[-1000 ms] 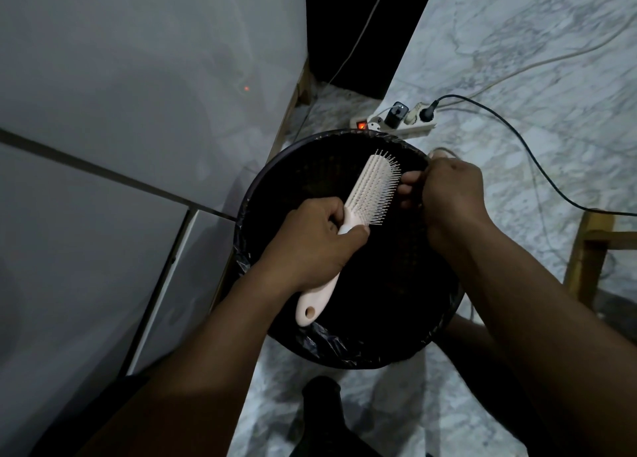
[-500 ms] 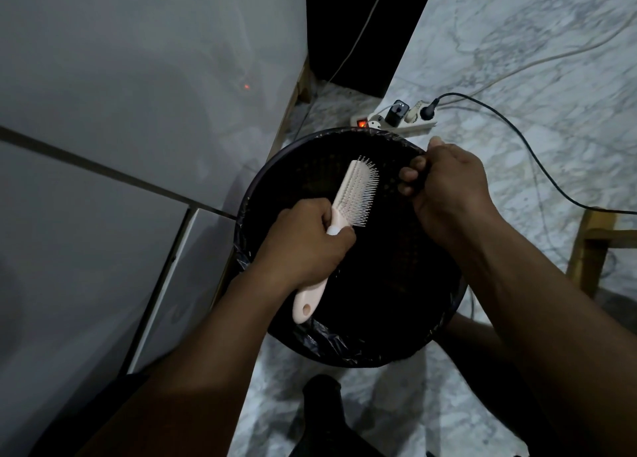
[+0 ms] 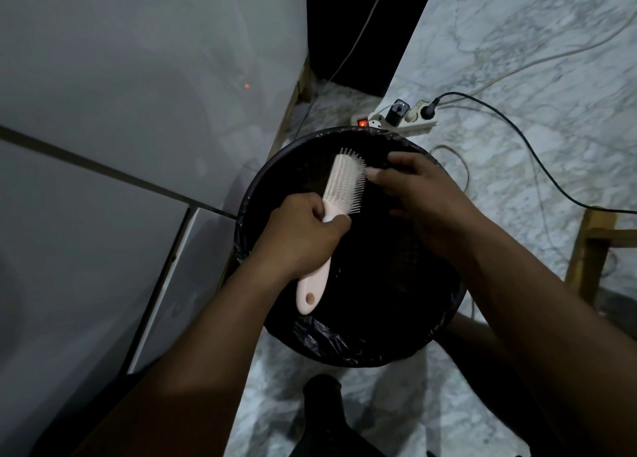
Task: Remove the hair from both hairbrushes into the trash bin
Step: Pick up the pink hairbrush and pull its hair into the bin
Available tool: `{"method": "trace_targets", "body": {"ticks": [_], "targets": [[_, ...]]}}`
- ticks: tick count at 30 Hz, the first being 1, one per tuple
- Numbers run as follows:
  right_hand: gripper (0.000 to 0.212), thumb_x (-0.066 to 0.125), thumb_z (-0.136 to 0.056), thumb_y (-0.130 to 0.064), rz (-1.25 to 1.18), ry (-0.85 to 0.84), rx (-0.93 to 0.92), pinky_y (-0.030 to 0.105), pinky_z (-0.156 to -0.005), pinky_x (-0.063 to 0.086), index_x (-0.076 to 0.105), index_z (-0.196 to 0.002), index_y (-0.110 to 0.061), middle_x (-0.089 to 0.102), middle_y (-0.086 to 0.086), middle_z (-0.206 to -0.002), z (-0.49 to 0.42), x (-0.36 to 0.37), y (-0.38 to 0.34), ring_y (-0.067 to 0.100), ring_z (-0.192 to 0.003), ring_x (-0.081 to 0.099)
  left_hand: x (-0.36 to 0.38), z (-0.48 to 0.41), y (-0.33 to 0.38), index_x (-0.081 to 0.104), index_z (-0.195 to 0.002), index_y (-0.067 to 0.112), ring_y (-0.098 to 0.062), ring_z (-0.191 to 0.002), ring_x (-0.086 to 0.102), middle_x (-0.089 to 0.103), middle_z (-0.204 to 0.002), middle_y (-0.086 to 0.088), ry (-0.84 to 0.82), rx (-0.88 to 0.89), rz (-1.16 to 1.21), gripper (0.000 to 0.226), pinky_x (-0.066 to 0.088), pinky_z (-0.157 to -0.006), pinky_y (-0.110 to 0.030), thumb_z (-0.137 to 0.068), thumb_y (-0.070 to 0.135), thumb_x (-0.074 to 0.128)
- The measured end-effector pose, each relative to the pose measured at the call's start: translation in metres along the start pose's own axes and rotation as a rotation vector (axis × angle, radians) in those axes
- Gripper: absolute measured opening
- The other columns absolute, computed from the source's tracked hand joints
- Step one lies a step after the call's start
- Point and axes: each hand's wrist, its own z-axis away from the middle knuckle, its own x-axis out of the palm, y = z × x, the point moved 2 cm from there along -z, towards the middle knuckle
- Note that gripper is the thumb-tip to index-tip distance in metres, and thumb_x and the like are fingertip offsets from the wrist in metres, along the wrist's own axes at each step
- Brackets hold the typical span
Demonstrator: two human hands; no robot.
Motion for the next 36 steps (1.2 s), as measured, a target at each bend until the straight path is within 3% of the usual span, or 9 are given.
{"method": "trace_targets", "body": {"ticks": [2,5,10,14,19,25,28,33,36], "targets": [[0.070,0.083,-0.077,-0.024,-0.029,-0.020,-0.056,0.032,-0.084,0.055,0.053,-0.139,-0.017,0.065,0.002,-0.125,-0.002,0.002,0.001,0.014,-0.107,0.067,0.004,0.001,0.004,0.058,-0.072,0.004,-0.017,-0.055,0.056,0.059,-0.063,-0.005,-0.155,-0.025,0.161,0.032,0.045,-0.061,-0.030,-0.087,0.027,0.075],[0.048,0.085,-0.074,-0.017,-0.070,0.061,-0.148,0.026,-0.074,0.059,0.069,-0.118,-0.005,0.075,0.008,-0.104,-0.001,-0.001,-0.001,0.014,-0.087,0.072,0.005,0.003,0.008,0.057,-0.068,0.010,-0.015,-0.043,0.054,0.057,-0.055,-0.004,-0.309,-0.040,0.314,0.027,0.044,-0.051,-0.025,-0.088,0.017,0.074],[0.015,0.084,-0.077,-0.019,-0.086,0.241,-0.279,0.021,-0.059,0.054,0.076,-0.078,-0.007,0.071,-0.001,-0.065,0.000,-0.012,-0.006,0.007,-0.059,0.066,0.003,0.004,0.011,0.061,-0.074,0.009,-0.009,-0.041,0.053,0.057,-0.058,-0.002,-0.377,0.001,0.346,0.020,0.044,-0.043,-0.021,-0.088,0.014,0.073],[0.025,0.078,-0.084,-0.017,-0.261,0.246,-0.184,0.021,-0.054,0.049,0.065,-0.063,-0.010,0.065,0.000,-0.058,0.002,-0.012,-0.006,0.008,-0.051,0.059,0.004,0.004,0.010,0.062,-0.076,0.008,-0.009,-0.042,0.053,0.058,-0.060,-0.002,-0.381,0.012,0.355,0.018,0.044,-0.044,-0.021,-0.087,0.015,0.075],[0.011,0.072,-0.088,-0.015,-0.657,0.154,0.098,0.035,-0.071,0.061,0.069,-0.085,-0.004,0.072,0.008,-0.080,-0.004,-0.011,-0.004,0.021,-0.071,0.070,0.005,0.001,0.008,0.061,-0.068,0.013,-0.013,-0.046,0.054,0.060,-0.062,-0.004,-0.349,0.014,0.318,0.024,0.045,-0.049,-0.023,-0.085,0.017,0.078],[0.015,0.060,-0.097,-0.033,-0.478,0.146,0.157,0.036,-0.090,0.050,0.063,-0.092,-0.019,0.076,0.000,-0.094,-0.009,-0.015,0.000,0.016,-0.095,0.068,0.006,-0.002,0.000,0.063,-0.076,0.004,-0.015,-0.048,0.055,0.061,-0.062,-0.004,-0.227,-0.024,0.248,0.031,0.047,-0.058,-0.031,-0.078,0.030,0.078],[0.022,0.055,-0.099,-0.035,-0.412,0.175,0.156,0.035,-0.081,0.049,0.060,-0.086,-0.019,0.076,0.000,-0.086,-0.009,-0.014,0.000,0.018,-0.091,0.068,0.005,-0.004,-0.003,0.063,-0.078,-0.002,-0.014,-0.056,0.056,0.062,-0.065,-0.001,-0.132,-0.011,0.179,0.033,0.046,-0.063,-0.030,-0.082,0.028,0.077],[0.040,0.056,-0.096,-0.044,-0.372,0.266,0.124,0.031,-0.056,0.044,0.053,-0.070,-0.014,0.047,-0.002,-0.040,-0.004,-0.012,-0.004,0.020,-0.045,0.054,0.002,-0.005,-0.006,0.063,-0.075,0.004,-0.009,-0.055,0.056,0.060,-0.060,0.005,-0.034,-0.007,0.121,0.028,0.042,-0.058,-0.025,-0.085,0.028,0.074],[0.042,0.070,-0.082,-0.055,-0.133,0.098,0.071,0.033,-0.061,0.048,0.065,-0.086,-0.013,0.065,-0.001,-0.064,-0.003,-0.005,-0.001,0.017,-0.060,0.061,0.002,-0.006,-0.003,0.062,-0.074,0.003,-0.013,-0.056,0.057,0.061,-0.062,0.002,-0.042,0.013,0.152,0.029,0.045,-0.060,-0.027,-0.084,0.027,0.074]]}}
